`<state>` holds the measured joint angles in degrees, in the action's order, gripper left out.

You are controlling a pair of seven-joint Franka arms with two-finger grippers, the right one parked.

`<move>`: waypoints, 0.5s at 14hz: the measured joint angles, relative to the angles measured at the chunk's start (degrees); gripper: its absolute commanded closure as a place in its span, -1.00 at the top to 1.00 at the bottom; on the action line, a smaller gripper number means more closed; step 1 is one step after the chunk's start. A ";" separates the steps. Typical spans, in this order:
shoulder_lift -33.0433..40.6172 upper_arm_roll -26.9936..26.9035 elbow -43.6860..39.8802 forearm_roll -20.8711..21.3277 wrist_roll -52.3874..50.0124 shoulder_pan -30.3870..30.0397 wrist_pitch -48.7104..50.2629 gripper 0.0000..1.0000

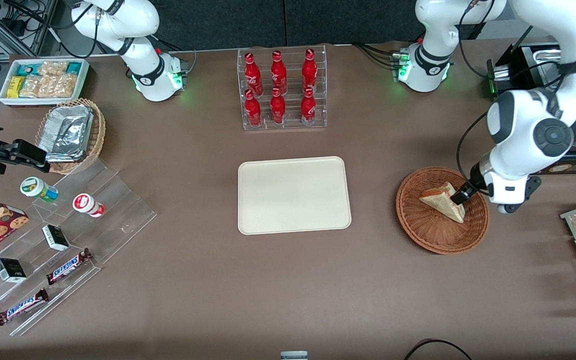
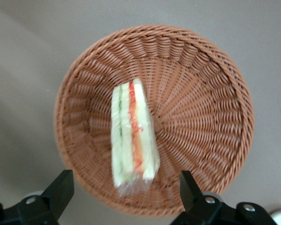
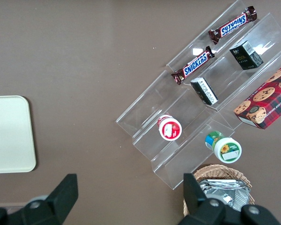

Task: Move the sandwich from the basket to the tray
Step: 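Close the left gripper on the wrapped sandwich and lift it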

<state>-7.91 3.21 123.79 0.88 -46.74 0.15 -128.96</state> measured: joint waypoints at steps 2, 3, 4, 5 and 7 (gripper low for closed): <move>-1.40 0.03 1.50 0.00 -3.15 0.10 -3.37 1.00; -2.02 0.06 1.72 0.00 -4.26 0.19 -4.33 1.00; -2.60 0.08 1.78 0.00 -5.53 0.25 -4.86 1.00; -3.16 0.10 1.81 0.00 -6.98 0.31 -5.34 1.00; -4.32 0.12 2.10 0.00 -9.10 0.44 -6.62 1.00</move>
<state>-12.23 3.33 125.89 0.88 -55.84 0.58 -135.58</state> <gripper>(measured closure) 0.000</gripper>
